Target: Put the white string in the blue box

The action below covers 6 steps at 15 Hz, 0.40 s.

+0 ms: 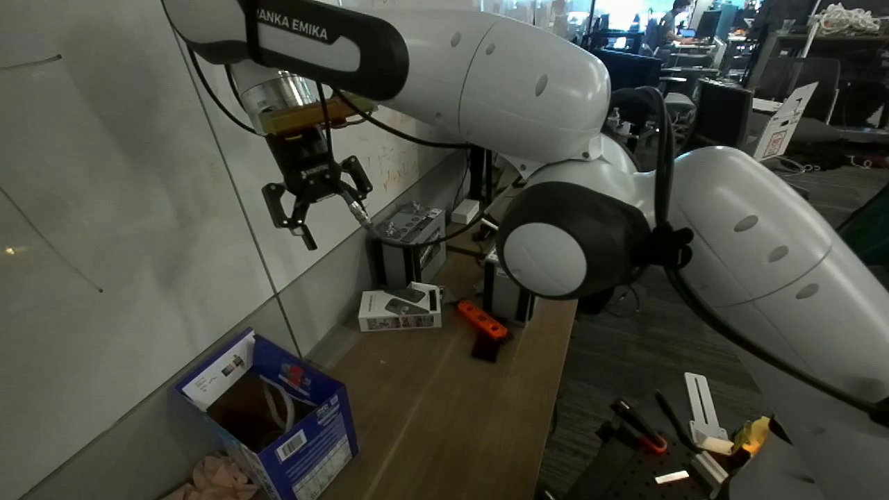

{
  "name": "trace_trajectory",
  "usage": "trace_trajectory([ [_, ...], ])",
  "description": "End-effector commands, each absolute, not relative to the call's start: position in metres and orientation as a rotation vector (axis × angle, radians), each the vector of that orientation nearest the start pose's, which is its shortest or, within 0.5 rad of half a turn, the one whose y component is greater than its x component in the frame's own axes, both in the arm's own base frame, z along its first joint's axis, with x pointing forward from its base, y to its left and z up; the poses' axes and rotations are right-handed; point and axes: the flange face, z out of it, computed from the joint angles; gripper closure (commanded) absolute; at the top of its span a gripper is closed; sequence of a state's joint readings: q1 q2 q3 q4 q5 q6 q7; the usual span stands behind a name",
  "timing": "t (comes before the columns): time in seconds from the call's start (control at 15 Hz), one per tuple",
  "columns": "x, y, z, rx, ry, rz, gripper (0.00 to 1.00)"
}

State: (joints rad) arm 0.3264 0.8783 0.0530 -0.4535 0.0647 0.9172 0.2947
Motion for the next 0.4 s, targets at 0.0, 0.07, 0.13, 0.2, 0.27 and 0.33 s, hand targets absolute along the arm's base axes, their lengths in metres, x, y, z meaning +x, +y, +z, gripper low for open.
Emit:
trace_trajectory([
  [0.0, 0.6532, 0.246, 0.516, -3.087, -0.133, 0.53, 0.0],
  [0.07, 0.6484, 0.2458, 0.5096, -3.104, -0.156, 0.601, 0.0],
  [0.13, 0.6506, 0.2466, 0.5093, -3.104, -0.154, 0.579, 0.0],
  [0.2, 0.6517, 0.247, 0.509, -3.103, -0.154, 0.569, 0.0],
  [0.27, 0.6521, 0.2471, 0.5088, -3.103, -0.153, 0.566, 0.0],
  [0.33, 0.6521, 0.2471, 0.5088, -3.103, -0.153, 0.565, 0.0],
])
